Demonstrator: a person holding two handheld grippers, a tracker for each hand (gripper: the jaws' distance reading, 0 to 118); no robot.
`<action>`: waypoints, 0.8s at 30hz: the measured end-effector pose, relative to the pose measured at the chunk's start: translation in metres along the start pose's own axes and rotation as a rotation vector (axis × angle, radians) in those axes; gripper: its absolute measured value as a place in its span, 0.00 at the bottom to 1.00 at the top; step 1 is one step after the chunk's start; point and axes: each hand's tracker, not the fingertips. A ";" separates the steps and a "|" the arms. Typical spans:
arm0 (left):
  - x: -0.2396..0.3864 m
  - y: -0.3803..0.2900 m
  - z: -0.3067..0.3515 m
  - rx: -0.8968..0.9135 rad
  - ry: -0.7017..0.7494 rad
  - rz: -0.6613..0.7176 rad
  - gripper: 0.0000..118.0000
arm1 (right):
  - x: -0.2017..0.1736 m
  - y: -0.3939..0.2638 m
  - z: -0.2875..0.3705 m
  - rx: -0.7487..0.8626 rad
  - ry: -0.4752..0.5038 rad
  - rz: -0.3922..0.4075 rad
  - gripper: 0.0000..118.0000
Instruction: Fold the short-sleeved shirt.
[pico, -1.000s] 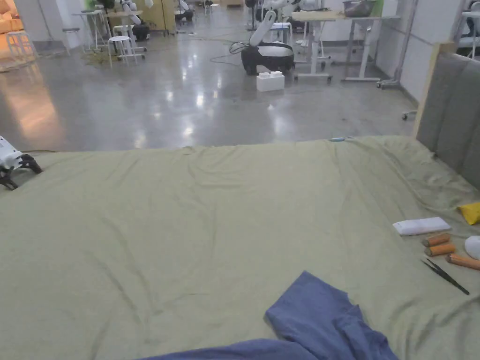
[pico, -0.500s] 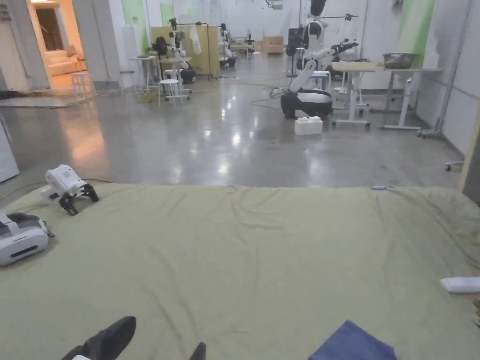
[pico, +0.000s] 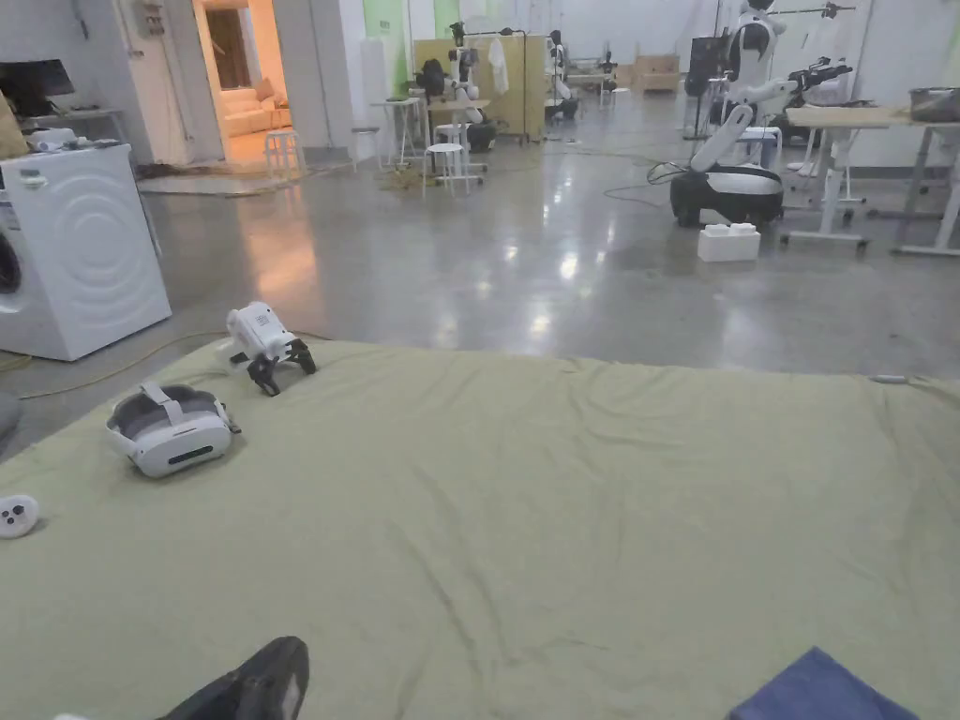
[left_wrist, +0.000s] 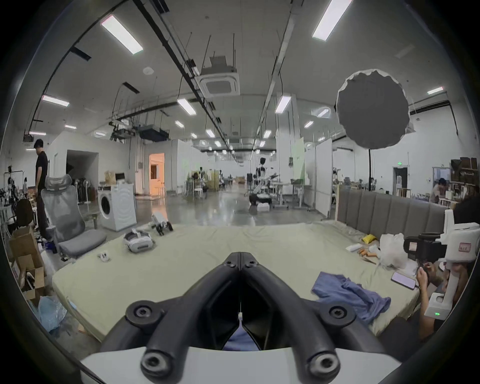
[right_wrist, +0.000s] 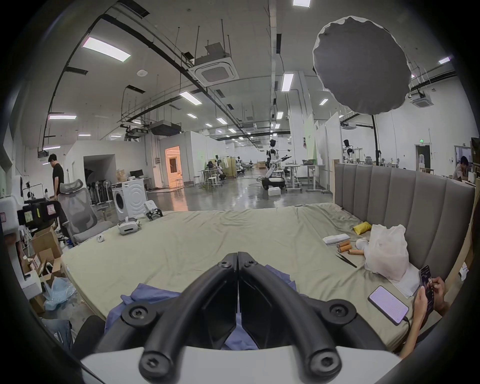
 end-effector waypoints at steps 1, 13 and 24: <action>-0.008 -0.001 -0.020 -0.109 -0.033 0.029 0.02 | 0.001 -0.002 -0.001 -0.005 -0.001 -0.004 0.00; -0.046 -0.183 -0.267 -0.754 -0.003 0.158 0.69 | 0.035 -0.047 0.009 -0.134 -0.087 -0.064 0.00; -0.009 -0.208 -0.284 -0.824 0.033 -0.126 0.08 | 0.065 -0.059 -0.016 -0.236 -0.199 -0.095 0.00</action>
